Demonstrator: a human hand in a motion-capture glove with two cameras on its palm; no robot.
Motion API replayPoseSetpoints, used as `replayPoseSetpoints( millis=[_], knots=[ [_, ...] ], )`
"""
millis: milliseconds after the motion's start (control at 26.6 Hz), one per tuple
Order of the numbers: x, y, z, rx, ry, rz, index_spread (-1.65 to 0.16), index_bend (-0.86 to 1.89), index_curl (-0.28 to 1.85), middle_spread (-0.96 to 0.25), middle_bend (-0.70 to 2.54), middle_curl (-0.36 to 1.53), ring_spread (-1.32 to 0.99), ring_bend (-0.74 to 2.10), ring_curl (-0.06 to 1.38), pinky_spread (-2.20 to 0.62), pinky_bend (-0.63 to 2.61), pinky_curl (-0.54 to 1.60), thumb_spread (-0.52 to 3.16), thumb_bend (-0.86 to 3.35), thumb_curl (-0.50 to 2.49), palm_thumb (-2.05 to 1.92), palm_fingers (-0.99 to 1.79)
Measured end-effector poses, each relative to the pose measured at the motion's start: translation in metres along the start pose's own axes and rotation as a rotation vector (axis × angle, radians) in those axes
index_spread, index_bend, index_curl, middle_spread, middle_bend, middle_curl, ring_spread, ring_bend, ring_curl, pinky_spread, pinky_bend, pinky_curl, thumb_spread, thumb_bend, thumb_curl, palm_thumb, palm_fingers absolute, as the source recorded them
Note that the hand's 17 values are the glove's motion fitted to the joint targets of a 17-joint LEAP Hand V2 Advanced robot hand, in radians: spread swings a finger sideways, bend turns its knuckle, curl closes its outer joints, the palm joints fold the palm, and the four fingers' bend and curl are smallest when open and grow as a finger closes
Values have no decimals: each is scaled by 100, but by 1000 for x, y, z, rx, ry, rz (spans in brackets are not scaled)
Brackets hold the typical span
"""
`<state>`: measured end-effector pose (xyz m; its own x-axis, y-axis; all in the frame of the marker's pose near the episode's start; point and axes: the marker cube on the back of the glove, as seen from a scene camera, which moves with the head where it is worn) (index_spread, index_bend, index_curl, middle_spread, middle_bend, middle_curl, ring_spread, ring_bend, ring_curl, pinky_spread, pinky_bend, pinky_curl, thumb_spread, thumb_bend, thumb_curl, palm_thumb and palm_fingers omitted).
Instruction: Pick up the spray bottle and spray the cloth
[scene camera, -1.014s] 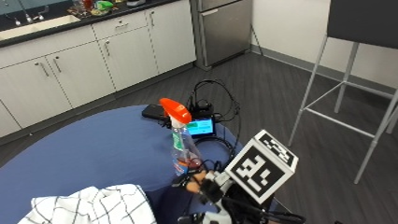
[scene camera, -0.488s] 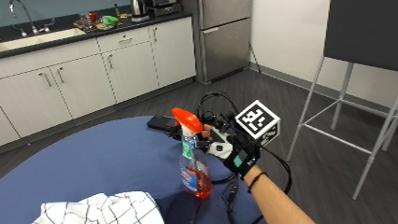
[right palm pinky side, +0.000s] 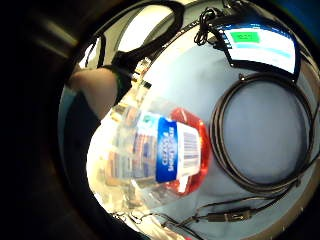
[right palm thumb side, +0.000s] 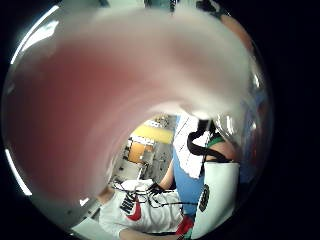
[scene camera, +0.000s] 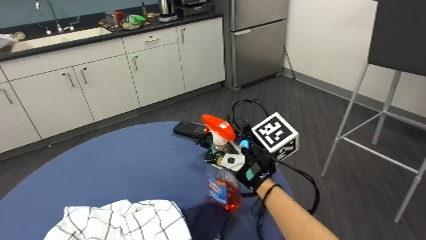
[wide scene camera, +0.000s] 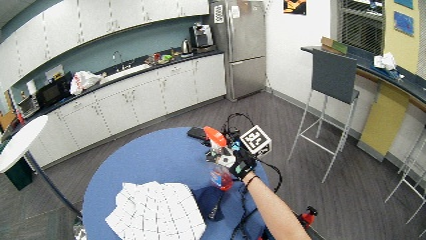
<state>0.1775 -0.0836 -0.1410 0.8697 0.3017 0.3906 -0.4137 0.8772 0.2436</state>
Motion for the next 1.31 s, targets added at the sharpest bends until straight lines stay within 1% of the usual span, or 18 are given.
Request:
replayPoseSetpoints(
  millis=[75, 150, 263, 413, 526, 639, 864, 1315],
  knots=[
    [-4, 2, -10, 12, 30, -5, -36, -1, 10, -11, 53, 44, -11, 60, 39, 13, 43, 28, 90, 11, 42, 92, 95],
    [-14, 5, -24, -27, 90, -14, -35, 5, 11, -11, 55, 45, -11, 61, 40, 11, 42, 28, 85, 10, 44, 93, 102],
    [-50, 7, -33, -207, 225, -26, -33, 11, 14, -12, 54, 46, -11, 61, 42, 10, 40, 28, 81, 7, 46, 93, 107],
    [-95, 9, -16, -496, 399, -12, -31, 13, 17, -12, 53, 47, -12, 61, 43, 7, 38, 29, 77, 3, 48, 94, 109],
    [-104, 10, 4, -629, 490, 34, -29, 13, 19, -13, 53, 47, -12, 60, 43, 5, 36, 29, 75, 1, 50, 95, 111],
    [-101, 11, 24, -722, 544, 84, -27, 14, 21, -12, 52, 47, -12, 59, 43, 4, 35, 29, 74, -1, 52, 95, 113],
    [-81, 13, 41, -756, 535, 132, -25, 14, 24, -11, 51, 47, -12, 58, 43, 3, 33, 29, 72, -2, 54, 95, 114],
    [-69, 15, 42, -770, 556, 187, -23, 13, 27, -11, 50, 48, -13, 57, 43, 2, 32, 30, 72, -3, 58, 95, 115]
  ],
)
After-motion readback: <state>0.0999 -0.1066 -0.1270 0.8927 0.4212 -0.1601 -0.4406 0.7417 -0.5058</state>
